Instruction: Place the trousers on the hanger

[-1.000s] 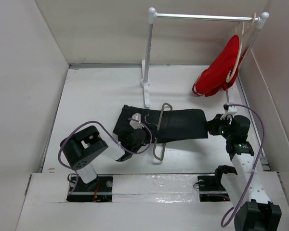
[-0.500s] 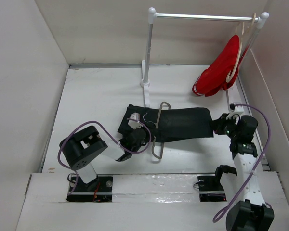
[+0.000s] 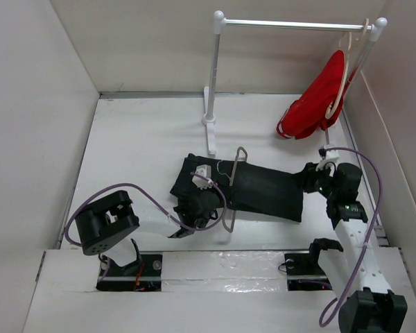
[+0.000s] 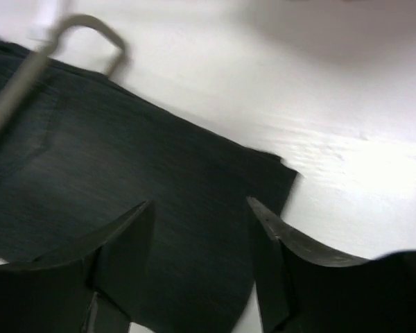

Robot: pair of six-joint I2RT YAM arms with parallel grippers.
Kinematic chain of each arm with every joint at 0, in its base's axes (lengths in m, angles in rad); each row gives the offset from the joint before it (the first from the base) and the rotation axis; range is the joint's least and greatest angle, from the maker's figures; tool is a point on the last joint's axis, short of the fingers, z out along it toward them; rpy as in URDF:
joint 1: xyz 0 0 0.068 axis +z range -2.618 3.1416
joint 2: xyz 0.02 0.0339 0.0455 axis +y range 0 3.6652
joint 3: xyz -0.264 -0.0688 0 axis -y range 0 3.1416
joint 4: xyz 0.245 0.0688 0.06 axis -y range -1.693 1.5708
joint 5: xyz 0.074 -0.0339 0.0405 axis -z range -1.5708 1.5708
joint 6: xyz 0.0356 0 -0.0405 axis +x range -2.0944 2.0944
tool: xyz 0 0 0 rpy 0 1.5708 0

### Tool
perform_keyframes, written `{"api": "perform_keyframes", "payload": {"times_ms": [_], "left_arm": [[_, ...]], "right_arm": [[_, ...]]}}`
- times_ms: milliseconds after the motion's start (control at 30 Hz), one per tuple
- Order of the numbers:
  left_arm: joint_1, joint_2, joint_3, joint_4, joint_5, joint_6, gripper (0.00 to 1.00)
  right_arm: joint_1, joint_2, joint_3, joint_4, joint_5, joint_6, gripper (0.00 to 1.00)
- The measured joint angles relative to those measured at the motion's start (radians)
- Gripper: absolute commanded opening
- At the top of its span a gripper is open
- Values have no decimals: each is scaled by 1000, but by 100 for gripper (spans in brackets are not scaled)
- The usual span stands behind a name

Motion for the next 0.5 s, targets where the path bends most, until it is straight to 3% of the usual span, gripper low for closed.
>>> {"api": "perform_keyframes", "payload": {"times_ms": [100,200,267,300,400,500], "left_arm": [[-25,-3,37,-12,-41,44,0],[-37,-7,50,-3,-63,79,0],[-40,-13,50,0,-67,94,0],[-40,-15,50,2,-68,101,0],[-43,-19,50,11,-71,114,0],[-56,-25,50,27,-79,129,0]], "right_arm": [[134,-9,34,37,6,44,0],[332,-6,28,105,27,133,0],[491,1,8,180,66,218,13],[562,5,-3,218,88,258,33],[731,47,-28,327,187,360,55],[816,143,-32,443,256,445,59]]}}
